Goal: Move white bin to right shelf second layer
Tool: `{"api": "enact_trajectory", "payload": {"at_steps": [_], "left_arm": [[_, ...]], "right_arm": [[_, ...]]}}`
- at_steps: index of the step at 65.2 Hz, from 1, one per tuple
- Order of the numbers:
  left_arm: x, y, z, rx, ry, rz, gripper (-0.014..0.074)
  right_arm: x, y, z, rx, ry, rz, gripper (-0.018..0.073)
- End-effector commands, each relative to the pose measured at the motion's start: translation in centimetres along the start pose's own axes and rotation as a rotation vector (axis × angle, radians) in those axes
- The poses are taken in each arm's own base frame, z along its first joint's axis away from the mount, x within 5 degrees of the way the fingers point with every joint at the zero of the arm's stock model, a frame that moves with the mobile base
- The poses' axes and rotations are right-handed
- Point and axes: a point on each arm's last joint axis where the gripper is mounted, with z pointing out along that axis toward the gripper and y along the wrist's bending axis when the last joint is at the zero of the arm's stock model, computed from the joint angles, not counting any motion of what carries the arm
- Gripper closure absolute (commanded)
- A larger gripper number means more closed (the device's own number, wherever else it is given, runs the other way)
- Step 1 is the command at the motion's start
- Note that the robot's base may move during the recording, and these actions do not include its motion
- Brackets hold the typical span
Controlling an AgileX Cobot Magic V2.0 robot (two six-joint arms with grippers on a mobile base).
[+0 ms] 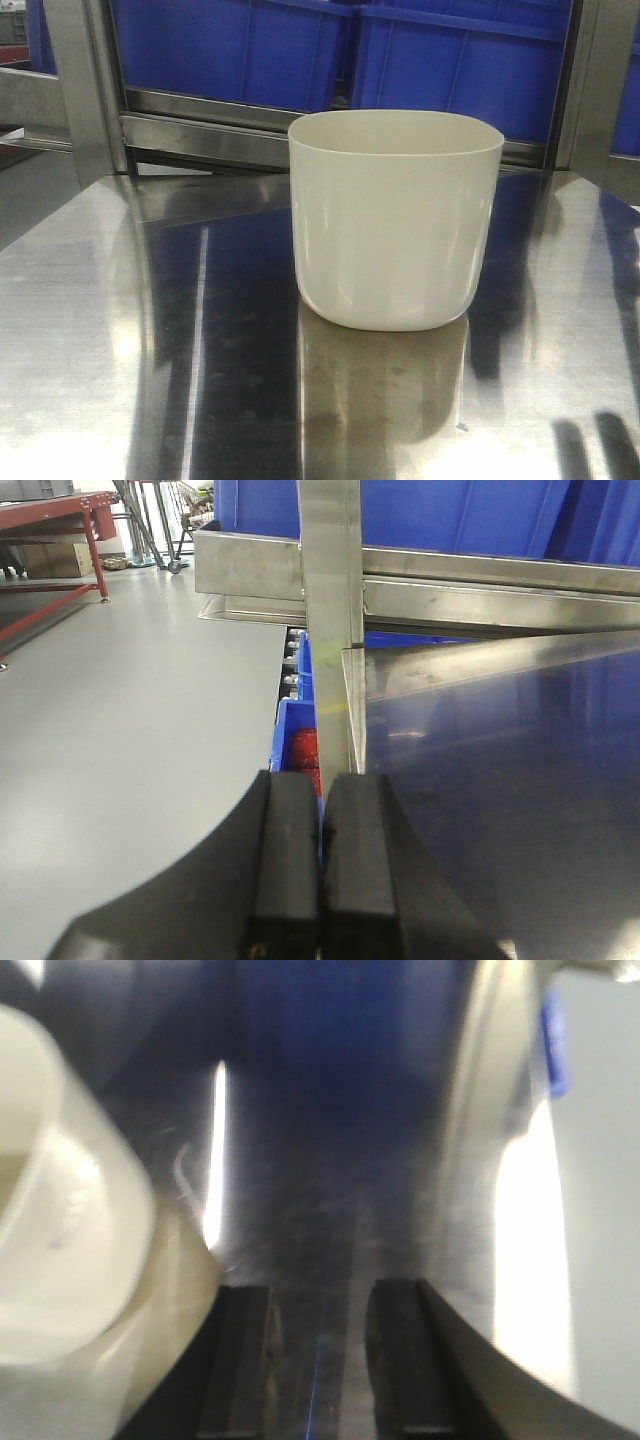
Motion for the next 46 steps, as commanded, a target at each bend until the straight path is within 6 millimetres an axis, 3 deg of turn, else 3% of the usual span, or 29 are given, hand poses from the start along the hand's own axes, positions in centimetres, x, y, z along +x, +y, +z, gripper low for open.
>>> {"api": "enact_trajectory", "payload": {"at_steps": [1, 19, 30, 46], "left_arm": [[0.4, 0.0, 0.1, 0.003, -0.065, -0.005, 0.0512], [0.4, 0.0, 0.1, 0.003, -0.065, -0.005, 0.0512], [0.4, 0.0, 0.1, 0.003, -0.065, -0.005, 0.0512], [0.4, 0.0, 0.1, 0.003, -0.065, -0.005, 0.0512]], "right_arm": [[-2.5, 1.4, 0.1, -0.01, 0.005, 0.011, 0.0219], [-6.2, 4.6, 1.5, 0.067, 0.212, 0.151, 0.0219], [-8.0, 7.0, 2.3, 0.065, 0.272, 0.138, 0.0219], [-9.8, 9.0, 3.0, 0.065, 0.312, 0.127, 0.0219]]}}
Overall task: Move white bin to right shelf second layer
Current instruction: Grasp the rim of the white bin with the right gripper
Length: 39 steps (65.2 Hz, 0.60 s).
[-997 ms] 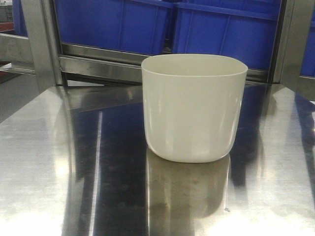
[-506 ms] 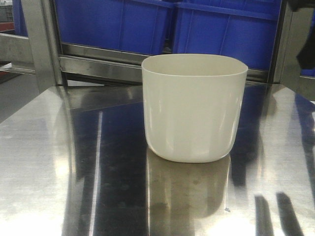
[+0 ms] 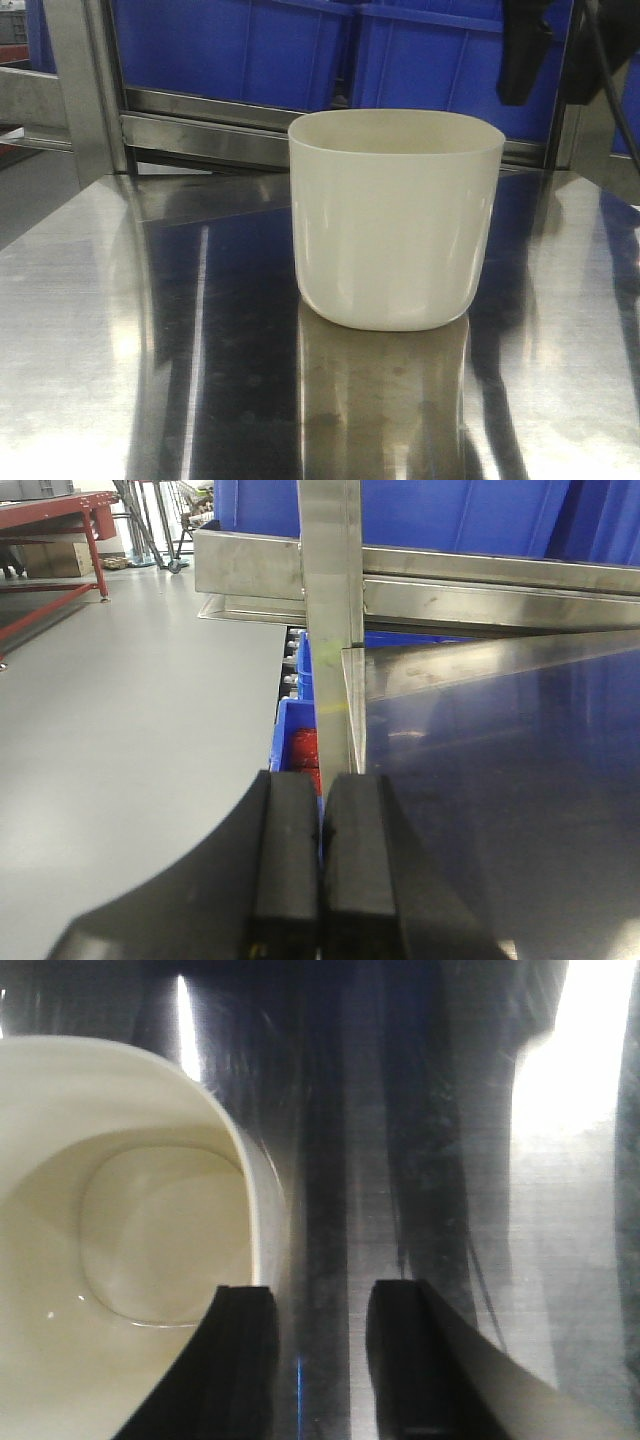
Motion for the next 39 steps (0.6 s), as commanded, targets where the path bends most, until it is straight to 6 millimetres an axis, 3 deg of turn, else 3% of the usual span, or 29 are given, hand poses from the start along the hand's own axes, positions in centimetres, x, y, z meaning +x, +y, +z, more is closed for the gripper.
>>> {"api": "enact_trajectory", "payload": {"at_steps": [1, 15, 39], "left_arm": [[0.4, 0.0, 0.1, 0.003, -0.065, -0.005, 0.0512], [0.4, 0.0, 0.1, 0.003, -0.065, -0.005, 0.0512], [0.4, 0.0, 0.1, 0.003, -0.065, -0.005, 0.0512]], "right_arm": [[-1.1, 0.4, -2.0, -0.032, -0.067, 0.001, 0.0219], [-1.3, 0.9, -1.1, -0.031, -0.053, 0.039, 0.0219], [-1.4, 2.0, 2.3, -0.012, 0.012, 0.048, 0.0219]]}}
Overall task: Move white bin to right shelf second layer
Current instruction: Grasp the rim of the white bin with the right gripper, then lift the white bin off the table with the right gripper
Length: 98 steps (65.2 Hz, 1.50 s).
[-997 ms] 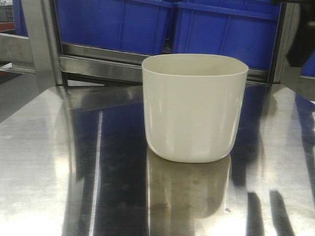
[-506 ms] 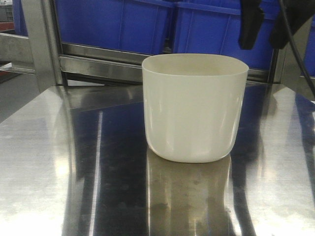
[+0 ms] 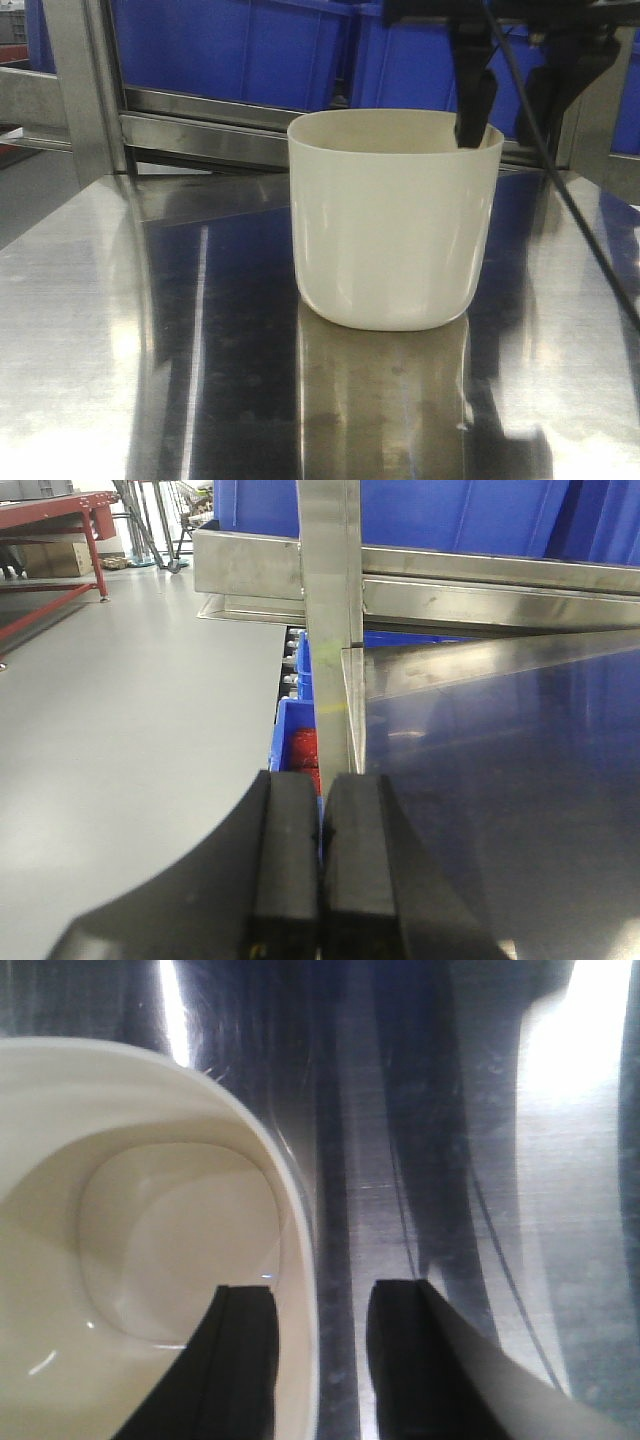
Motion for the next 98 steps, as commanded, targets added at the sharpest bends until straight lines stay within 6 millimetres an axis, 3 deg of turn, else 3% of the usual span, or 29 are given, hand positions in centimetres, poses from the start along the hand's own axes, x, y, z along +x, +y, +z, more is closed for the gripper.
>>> {"api": "enact_trajectory", "payload": {"at_steps": [1, 26, 44, 63, 77, 98], "left_arm": [[0.4, 0.0, 0.1, 0.003, -0.065, -0.005, 0.0512], [0.4, 0.0, 0.1, 0.003, -0.065, -0.005, 0.0512], [0.4, 0.0, 0.1, 0.003, -0.065, -0.005, 0.0512], [0.4, 0.0, 0.1, 0.003, -0.065, -0.005, 0.0512], [0.4, 0.0, 0.1, 0.003, -0.065, -0.005, 0.0512], [0.4, 0.0, 0.1, 0.003, -0.065, -0.005, 0.0512]], "right_arm": [[-0.9, 0.1, -1.7, -0.042, -0.077, 0.008, 0.0219], [-0.8, 0.3, -0.1, -0.024, -0.063, -0.005, 0.0227], [-1.2, -0.3, 0.0, -0.017, -0.065, 0.014, 0.0486], [-1.4, -1.1, -1.6, -0.035, -0.104, -0.049, 0.0512], [-1.8, -3.8, -3.2, -0.114, -0.182, -0.234, 0.0512], [-0.1, -11.2, -4.9, -0.132, -0.366, -0.16, 0.0512]]}}
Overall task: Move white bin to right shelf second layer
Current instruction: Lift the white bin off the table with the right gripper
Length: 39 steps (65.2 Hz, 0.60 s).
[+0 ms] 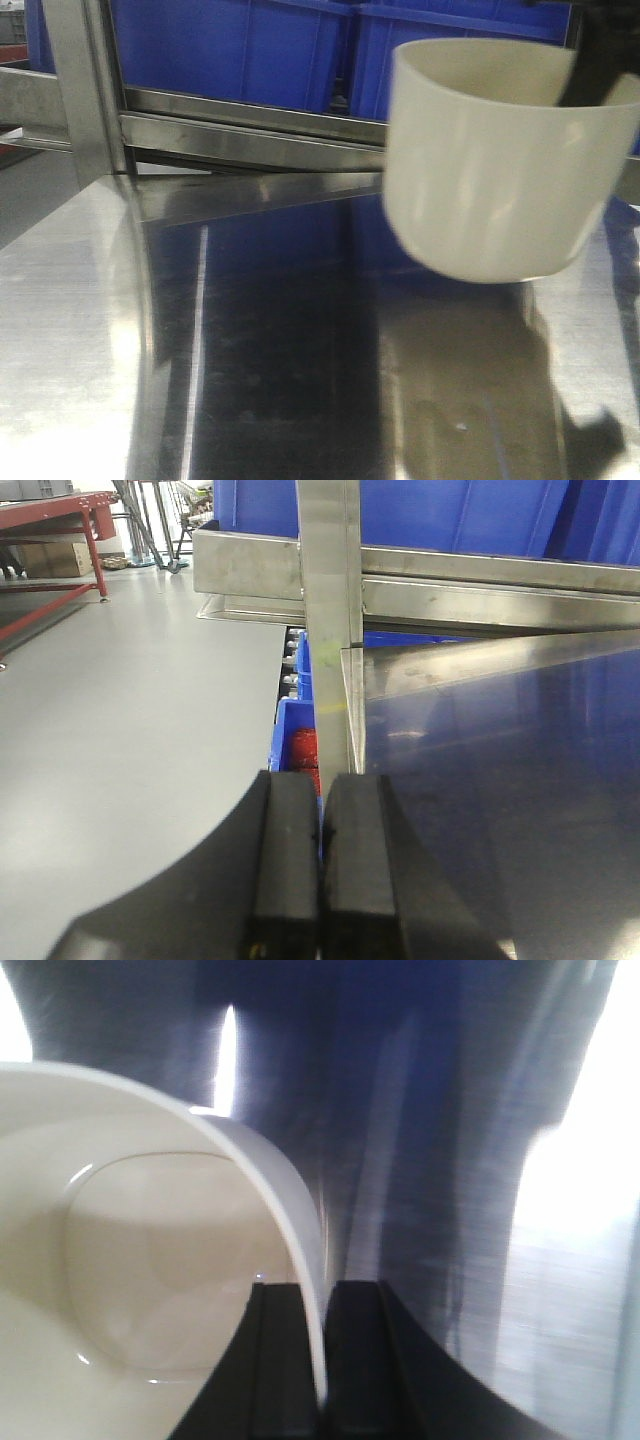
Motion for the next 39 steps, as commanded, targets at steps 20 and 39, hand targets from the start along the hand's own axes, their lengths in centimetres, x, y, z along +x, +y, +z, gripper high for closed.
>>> {"api": "enact_trajectory", "payload": {"at_steps": [20, 39], "left_arm": [[0.4, 0.0, 0.1, 0.003, -0.065, -0.005, 0.0512], [0.4, 0.0, 0.1, 0.003, -0.065, -0.005, 0.0512]], "right_arm": [[4.6, -4.0, -5.2, 0.05, -0.297, 0.08, 0.0512], [9.5, -4.0, -8.1, 0.032, -0.5, 0.07, 0.0512]]}}
